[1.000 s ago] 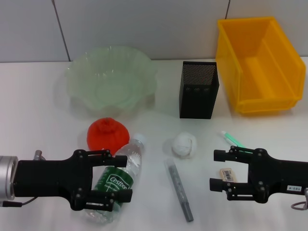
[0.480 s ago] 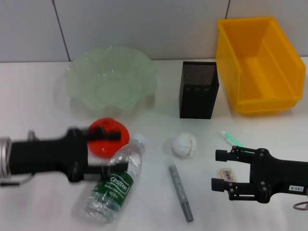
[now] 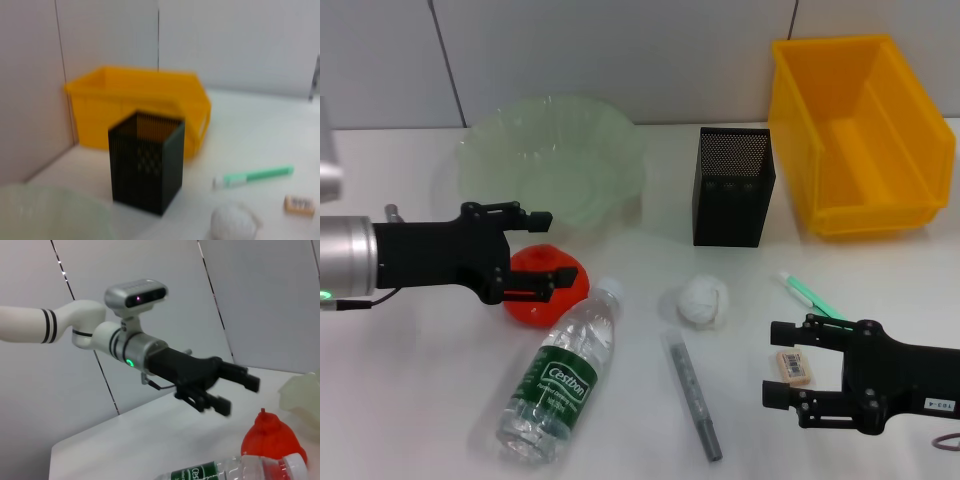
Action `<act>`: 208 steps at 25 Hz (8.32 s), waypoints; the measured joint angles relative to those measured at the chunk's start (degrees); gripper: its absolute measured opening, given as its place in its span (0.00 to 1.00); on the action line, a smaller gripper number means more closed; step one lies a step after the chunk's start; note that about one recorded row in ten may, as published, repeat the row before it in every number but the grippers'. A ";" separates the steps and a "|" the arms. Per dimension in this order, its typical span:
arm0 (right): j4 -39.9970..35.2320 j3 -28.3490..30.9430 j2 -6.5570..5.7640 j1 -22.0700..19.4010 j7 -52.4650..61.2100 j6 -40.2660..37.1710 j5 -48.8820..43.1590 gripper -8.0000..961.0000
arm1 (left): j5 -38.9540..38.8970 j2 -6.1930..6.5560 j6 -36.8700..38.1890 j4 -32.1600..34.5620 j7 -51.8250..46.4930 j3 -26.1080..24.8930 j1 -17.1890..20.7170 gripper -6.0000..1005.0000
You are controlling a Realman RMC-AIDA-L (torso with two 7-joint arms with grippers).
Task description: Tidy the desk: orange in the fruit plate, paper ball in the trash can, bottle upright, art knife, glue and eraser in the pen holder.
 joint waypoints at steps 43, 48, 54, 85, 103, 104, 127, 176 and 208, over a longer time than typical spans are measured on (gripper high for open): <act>0.08 0.00 -0.06 -0.15 -0.18 0.40 0.16 0.83 | 3.74 -1.95 -10.14 5.69 -3.67 0.33 0.50 0.23; 0.07 0.05 -0.06 -0.16 -0.17 0.44 0.16 0.83 | -7.21 -1.37 -6.95 6.36 -4.83 -0.64 1.28 0.18; 0.07 0.09 0.01 -0.03 -0.17 0.44 0.17 0.83 | -12.87 -3.88 -18.69 3.85 -3.39 0.76 -0.79 0.13; -0.54 0.08 0.21 -0.47 -0.39 0.40 1.03 0.83 | -18.73 -2.91 -27.97 -3.34 -9.23 7.25 -4.73 0.60; 3.20 2.74 -1.30 0.16 5.72 -1.96 2.52 0.83 | -14.04 -1.20 6.21 -1.94 -10.22 7.93 4.76 0.67; 4.28 2.78 -1.48 0.57 8.02 -2.40 2.52 0.83 | -13.53 -1.50 6.52 -1.97 -8.94 8.01 5.14 0.67; 18.91 -19.72 -8.36 19.90 46.20 -2.98 -15.80 0.83 | -9.72 -3.40 7.58 -5.08 0.46 8.79 5.76 0.80; 9.26 -37.05 0.40 23.23 38.47 34.57 -15.13 0.80 | -9.52 -2.91 6.03 -4.57 0.21 9.20 5.13 0.80; 7.03 -37.42 0.43 23.95 38.11 36.45 -14.10 0.64 | -9.53 -2.95 5.99 -4.53 0.19 8.95 4.02 0.80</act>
